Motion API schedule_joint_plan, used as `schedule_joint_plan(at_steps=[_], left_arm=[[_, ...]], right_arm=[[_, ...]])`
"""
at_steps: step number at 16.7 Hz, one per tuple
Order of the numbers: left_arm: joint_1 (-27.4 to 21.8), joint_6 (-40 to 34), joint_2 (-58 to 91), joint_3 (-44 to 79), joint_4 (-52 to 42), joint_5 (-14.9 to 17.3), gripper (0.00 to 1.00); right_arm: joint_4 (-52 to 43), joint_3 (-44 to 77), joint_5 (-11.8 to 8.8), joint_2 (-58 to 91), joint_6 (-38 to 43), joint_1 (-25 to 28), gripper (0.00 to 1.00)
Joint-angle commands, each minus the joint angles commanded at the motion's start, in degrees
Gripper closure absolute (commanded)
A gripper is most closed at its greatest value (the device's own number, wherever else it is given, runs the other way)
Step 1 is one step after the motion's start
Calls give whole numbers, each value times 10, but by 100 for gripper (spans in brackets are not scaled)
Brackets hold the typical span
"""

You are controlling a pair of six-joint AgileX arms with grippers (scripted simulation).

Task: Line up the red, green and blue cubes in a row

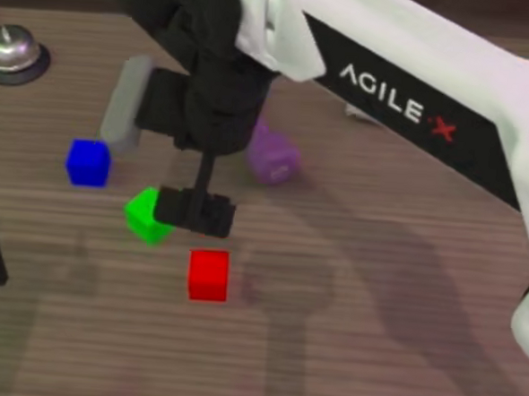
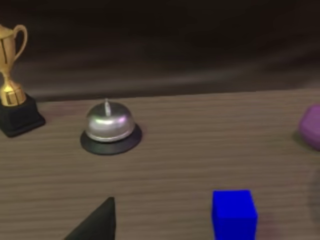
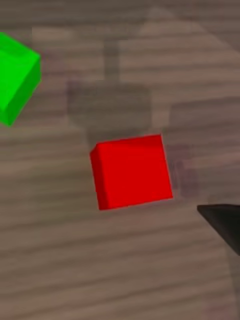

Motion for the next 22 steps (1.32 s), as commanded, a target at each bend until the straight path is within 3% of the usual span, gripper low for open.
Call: schedule_joint_plan(at_steps=[5, 10, 16, 22], left_arm=[[-37, 35, 242, 187, -124, -2, 0], [-81, 76, 534, 392, -271, -2, 0], [-131, 122, 826, 619, -430, 1, 0], [-165, 153, 1026, 783, -533, 1, 0]], right_arm=[[188, -283, 16, -266, 97, -60, 0], [392, -654, 21, -603, 198, -163, 0], [593, -1044, 10, -1001, 281, -311, 0], [723, -1281, -8, -1274, 319, -438, 0]])
